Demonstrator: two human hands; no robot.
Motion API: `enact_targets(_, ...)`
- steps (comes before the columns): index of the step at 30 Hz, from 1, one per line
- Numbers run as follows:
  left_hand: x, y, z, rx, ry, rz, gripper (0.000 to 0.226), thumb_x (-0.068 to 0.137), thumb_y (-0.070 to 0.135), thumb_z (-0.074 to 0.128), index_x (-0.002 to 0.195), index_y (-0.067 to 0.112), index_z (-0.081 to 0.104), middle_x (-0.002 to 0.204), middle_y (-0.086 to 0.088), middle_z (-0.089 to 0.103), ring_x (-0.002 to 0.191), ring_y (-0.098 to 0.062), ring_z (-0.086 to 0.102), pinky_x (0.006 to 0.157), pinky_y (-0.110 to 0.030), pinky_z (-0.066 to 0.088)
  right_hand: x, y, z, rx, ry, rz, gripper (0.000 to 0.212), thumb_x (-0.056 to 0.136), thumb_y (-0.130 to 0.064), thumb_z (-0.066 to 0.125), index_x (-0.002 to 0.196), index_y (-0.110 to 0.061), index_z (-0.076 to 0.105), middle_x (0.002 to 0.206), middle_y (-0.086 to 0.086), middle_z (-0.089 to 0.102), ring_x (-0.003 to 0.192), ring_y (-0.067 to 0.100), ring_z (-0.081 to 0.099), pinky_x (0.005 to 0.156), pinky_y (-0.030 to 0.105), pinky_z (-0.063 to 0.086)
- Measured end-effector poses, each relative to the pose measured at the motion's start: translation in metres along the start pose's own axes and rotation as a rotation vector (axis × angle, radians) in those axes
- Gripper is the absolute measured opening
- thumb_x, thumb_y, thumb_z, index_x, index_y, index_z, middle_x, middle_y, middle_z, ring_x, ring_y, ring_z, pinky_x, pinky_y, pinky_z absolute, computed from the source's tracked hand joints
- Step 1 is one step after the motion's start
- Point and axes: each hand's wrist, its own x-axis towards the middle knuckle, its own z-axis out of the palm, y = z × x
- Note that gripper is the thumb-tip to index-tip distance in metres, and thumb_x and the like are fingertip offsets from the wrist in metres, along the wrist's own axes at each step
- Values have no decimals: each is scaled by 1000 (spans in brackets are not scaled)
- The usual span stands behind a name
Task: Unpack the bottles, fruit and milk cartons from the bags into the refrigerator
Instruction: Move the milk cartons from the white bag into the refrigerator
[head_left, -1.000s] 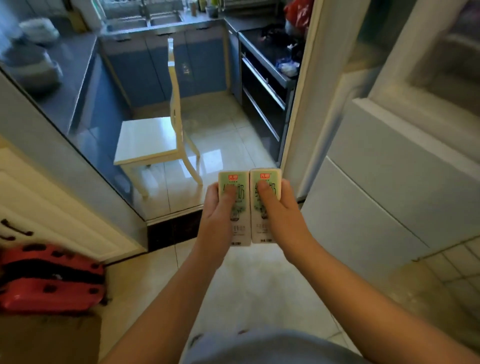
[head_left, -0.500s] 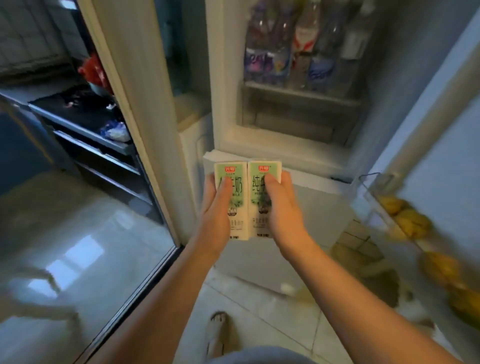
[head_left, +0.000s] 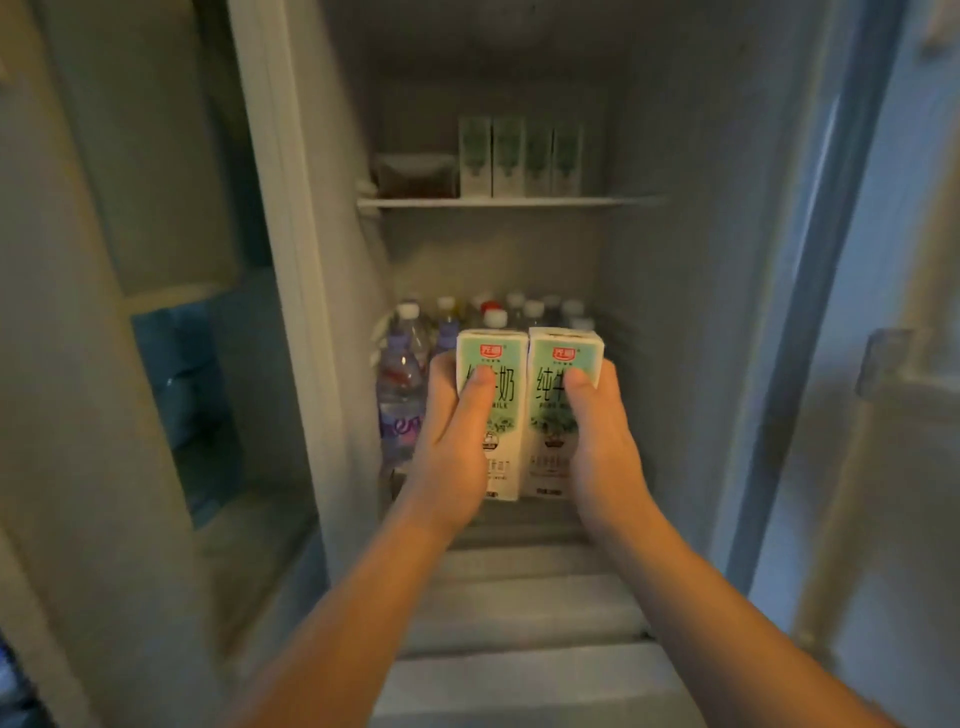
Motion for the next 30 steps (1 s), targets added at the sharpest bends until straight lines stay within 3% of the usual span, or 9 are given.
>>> enact_targets(4, 67, 24, -1, -41, -92, 68, 23, 103, 28, 39, 125, 28, 46, 102, 7, 72, 93, -15, 73, 65, -26, 58, 60, -26, 7, -36, 27, -114, 23, 100, -39, 40, 116, -26, 52, 97, -8, 69, 88, 10, 68, 62, 23, 55)
enact_targets(8, 132, 49, 4, -26, -155, 165, 23, 103, 8, 39, 124, 18, 44, 109, -8, 66, 88, -16, 72, 64, -25, 57, 121, -55, 11, -30, 43, -204, 19, 106, -16, 34, 112, -22, 51, 95, -5, 67, 76, 3, 67, 58, 20, 53)
enact_targets(10, 162, 61, 8, 4, -173, 198, 28, 101, 1, 38, 123, 18, 42, 109, -7, 65, 86, -13, 71, 63, -24, 56, 151, -67, 13, -64, 62, -252, 17, 101, -16, 39, 109, -23, 51, 99, -1, 64, 75, 2, 66, 56, 20, 52)
enact_targets(13, 205, 75, 14, 109, -166, 246, 27, 100, 4, 41, 120, 22, 42, 113, -6, 61, 95, -18, 68, 66, -27, 58, 194, -79, 13, -150, 93, -300, 18, 97, -12, 38, 107, -21, 49, 97, -3, 60, 72, -3, 62, 56, 17, 50)
enact_targets(16, 243, 85, 18, 235, -157, 282, 18, 96, 15, 48, 103, 30, 42, 107, -3, 62, 98, -23, 65, 76, -39, 58, 233, -87, 10, -244, 133, -317, 24, 99, -5, 35, 116, -16, 49, 97, -9, 55, 78, -2, 60, 58, 17, 49)
enact_targets(22, 312, 90, 32, 458, -185, 180, 21, 95, 11, 54, 109, 24, 45, 108, -2, 63, 101, -24, 64, 87, -47, 56, 296, -87, -13, -362, 194, -269, 32, 98, -12, 40, 127, -16, 52, 111, -3, 61, 98, 14, 62, 70, 30, 49)
enact_targets(27, 359, 88, 41, 576, -257, 50, 21, 92, 2, 62, 104, 17, 57, 122, -10, 67, 110, -26, 64, 100, -47, 51, 335, -81, -35, -414, 171, -202, 28, 100, -11, 40, 124, -20, 51, 109, 0, 65, 92, 14, 64, 69, 33, 50)
enact_targets(30, 383, 79, 39, 698, -271, 1, 25, 89, 8, 69, 112, 15, 61, 120, -8, 70, 108, -25, 67, 99, -47, 53, 354, -74, -46, -404, 149, -88, 23, 100, -9, 43, 118, -21, 52, 116, 8, 67, 96, 22, 66, 82, 44, 56)
